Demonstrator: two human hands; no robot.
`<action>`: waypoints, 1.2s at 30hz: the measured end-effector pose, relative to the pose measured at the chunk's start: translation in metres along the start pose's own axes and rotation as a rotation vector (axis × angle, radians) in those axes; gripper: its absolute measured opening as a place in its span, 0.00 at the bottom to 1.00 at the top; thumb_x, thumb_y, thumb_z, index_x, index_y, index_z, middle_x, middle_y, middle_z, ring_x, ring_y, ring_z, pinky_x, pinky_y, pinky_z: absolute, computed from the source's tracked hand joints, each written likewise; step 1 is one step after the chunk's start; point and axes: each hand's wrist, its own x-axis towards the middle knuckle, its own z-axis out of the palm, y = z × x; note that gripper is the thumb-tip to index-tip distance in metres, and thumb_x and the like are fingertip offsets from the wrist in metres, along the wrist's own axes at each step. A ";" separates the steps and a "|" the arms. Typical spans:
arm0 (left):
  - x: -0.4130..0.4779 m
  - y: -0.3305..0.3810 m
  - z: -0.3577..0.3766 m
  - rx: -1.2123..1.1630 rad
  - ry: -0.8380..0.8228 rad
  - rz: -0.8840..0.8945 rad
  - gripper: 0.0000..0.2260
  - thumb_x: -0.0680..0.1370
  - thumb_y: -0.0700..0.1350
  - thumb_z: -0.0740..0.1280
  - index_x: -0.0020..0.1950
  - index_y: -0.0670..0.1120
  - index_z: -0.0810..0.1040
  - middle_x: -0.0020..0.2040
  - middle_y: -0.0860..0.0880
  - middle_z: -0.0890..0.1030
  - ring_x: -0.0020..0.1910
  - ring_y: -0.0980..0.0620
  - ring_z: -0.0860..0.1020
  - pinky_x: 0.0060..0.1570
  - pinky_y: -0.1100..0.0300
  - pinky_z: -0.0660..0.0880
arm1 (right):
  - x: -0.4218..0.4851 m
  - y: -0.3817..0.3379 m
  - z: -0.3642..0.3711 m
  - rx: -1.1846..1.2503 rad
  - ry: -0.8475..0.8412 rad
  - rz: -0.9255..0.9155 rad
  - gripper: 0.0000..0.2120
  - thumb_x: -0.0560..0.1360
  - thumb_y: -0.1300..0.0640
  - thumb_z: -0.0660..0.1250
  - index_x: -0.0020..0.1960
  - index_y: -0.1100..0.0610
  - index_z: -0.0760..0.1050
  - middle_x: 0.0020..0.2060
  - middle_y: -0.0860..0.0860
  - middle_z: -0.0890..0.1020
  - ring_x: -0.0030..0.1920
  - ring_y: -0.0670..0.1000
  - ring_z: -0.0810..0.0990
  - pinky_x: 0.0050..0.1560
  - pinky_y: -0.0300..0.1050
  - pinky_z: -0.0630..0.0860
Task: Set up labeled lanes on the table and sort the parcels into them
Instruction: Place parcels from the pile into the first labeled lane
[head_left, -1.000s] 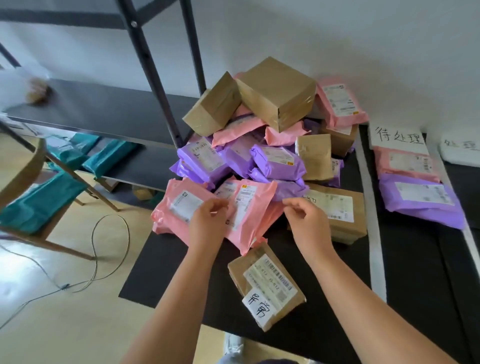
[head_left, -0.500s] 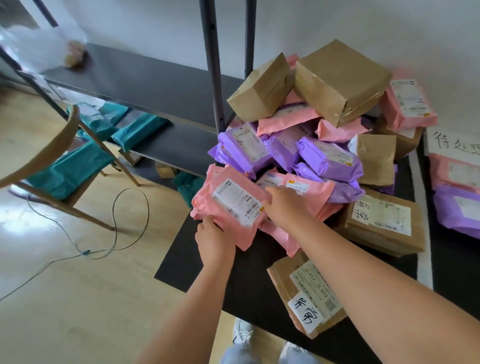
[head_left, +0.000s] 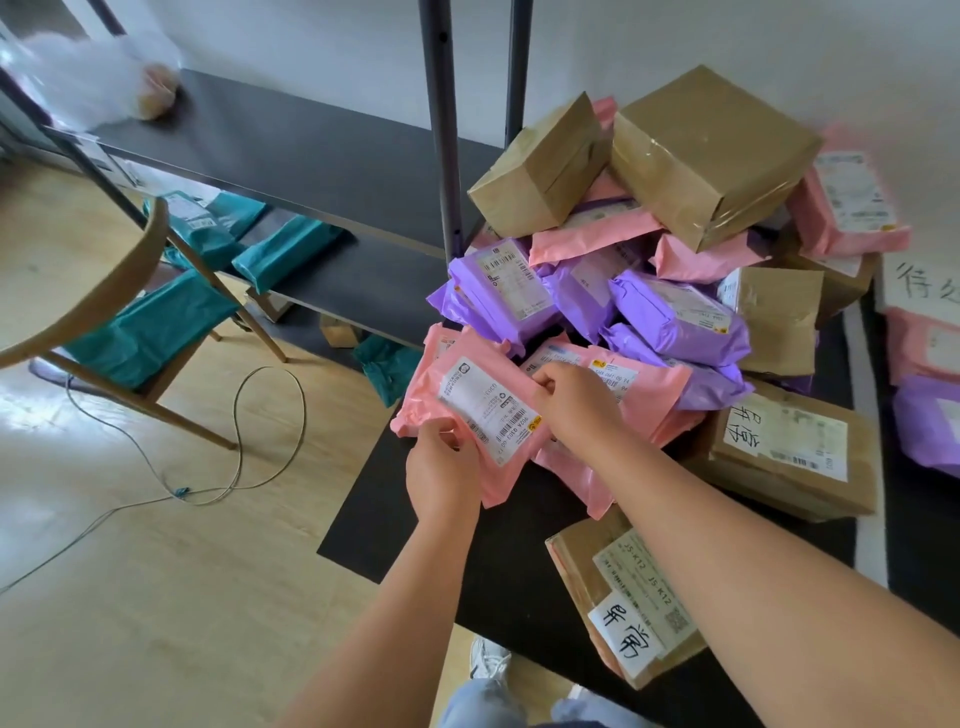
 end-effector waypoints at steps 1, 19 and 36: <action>-0.003 0.002 -0.003 -0.016 0.006 0.016 0.13 0.82 0.47 0.63 0.67 0.49 0.74 0.54 0.51 0.79 0.44 0.55 0.76 0.28 0.65 0.67 | -0.002 -0.001 -0.003 0.048 0.026 0.004 0.07 0.79 0.58 0.61 0.49 0.52 0.78 0.43 0.50 0.83 0.47 0.53 0.81 0.46 0.47 0.75; -0.055 0.106 -0.040 0.122 0.376 1.363 0.08 0.69 0.37 0.76 0.47 0.46 0.86 0.47 0.48 0.83 0.45 0.42 0.77 0.45 0.49 0.74 | -0.082 0.001 -0.120 -0.131 0.600 -0.443 0.08 0.72 0.59 0.65 0.42 0.55 0.84 0.34 0.51 0.82 0.38 0.56 0.76 0.42 0.51 0.72; -0.115 0.143 -0.052 -0.276 -0.181 0.692 0.07 0.79 0.45 0.67 0.46 0.54 0.83 0.36 0.61 0.78 0.34 0.63 0.76 0.29 0.73 0.70 | -0.177 0.034 -0.129 0.487 0.982 0.096 0.14 0.80 0.50 0.66 0.64 0.50 0.77 0.55 0.42 0.79 0.55 0.40 0.77 0.53 0.31 0.72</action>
